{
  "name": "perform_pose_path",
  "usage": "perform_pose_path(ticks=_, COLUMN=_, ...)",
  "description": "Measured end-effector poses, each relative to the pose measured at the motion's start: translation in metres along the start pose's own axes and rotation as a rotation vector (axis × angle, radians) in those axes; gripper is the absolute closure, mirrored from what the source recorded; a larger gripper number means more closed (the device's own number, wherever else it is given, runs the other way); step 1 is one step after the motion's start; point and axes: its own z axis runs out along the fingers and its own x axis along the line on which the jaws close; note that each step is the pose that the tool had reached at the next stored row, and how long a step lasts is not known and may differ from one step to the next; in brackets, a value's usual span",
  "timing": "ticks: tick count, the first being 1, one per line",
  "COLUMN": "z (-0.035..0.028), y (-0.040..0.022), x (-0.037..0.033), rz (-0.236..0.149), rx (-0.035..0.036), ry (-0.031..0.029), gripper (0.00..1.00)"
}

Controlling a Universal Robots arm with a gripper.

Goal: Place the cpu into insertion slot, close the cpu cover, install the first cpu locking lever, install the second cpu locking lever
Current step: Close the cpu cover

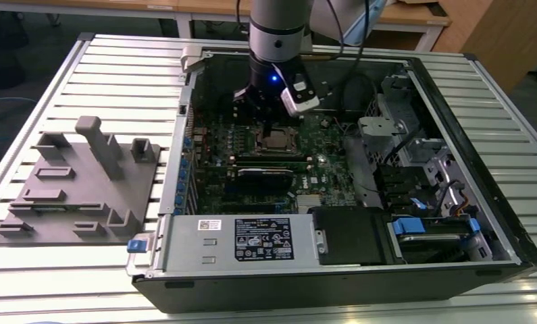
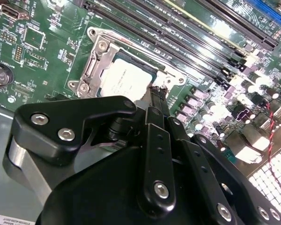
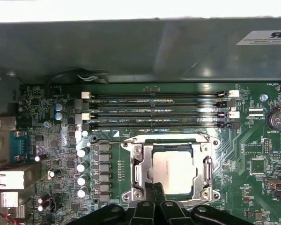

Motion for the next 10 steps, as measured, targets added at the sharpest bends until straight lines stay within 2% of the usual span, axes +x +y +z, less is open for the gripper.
perform_pose_path(ticks=10, z=0.0000, y=-0.0001, x=0.0024, rz=0.000, rx=0.0000, ry=0.0000, gripper=0.89)
